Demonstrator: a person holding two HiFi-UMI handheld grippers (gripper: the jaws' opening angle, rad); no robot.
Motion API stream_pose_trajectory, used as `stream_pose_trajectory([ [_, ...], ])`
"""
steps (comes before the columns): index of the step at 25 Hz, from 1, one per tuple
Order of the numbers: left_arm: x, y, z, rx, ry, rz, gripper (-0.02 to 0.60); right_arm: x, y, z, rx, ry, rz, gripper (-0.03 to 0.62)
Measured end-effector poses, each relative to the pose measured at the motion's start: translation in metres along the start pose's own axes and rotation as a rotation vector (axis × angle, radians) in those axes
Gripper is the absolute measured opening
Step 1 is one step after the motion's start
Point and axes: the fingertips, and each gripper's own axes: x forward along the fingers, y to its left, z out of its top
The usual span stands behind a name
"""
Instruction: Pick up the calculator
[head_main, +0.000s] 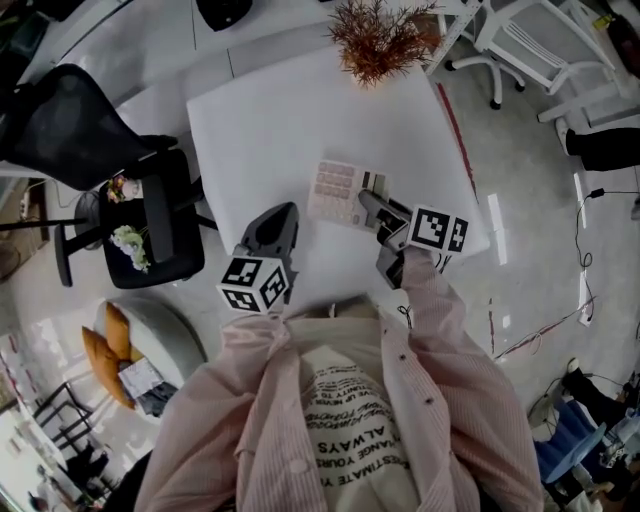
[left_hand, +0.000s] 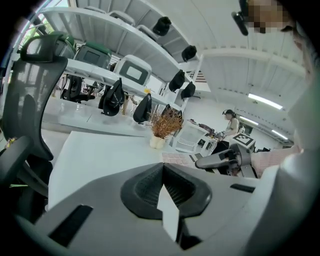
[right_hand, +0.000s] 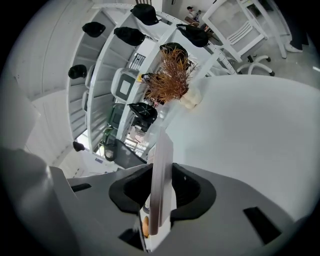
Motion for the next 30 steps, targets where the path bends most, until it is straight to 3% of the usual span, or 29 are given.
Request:
stream_pose_trajectory([
  [10, -0.034, -0.017, 0.034, 0.038, -0.089, -0.034, 0.002, -0.036, 0.04, 0.012, 0.121, -0.113, 0.094, 0.1],
  [30, -0.091, -0.021, 0.103, 0.134, -0.284, 0.013, 0.002, -0.096, 0.094, 0.037, 0.121, -0.244, 0.183, 0.1],
])
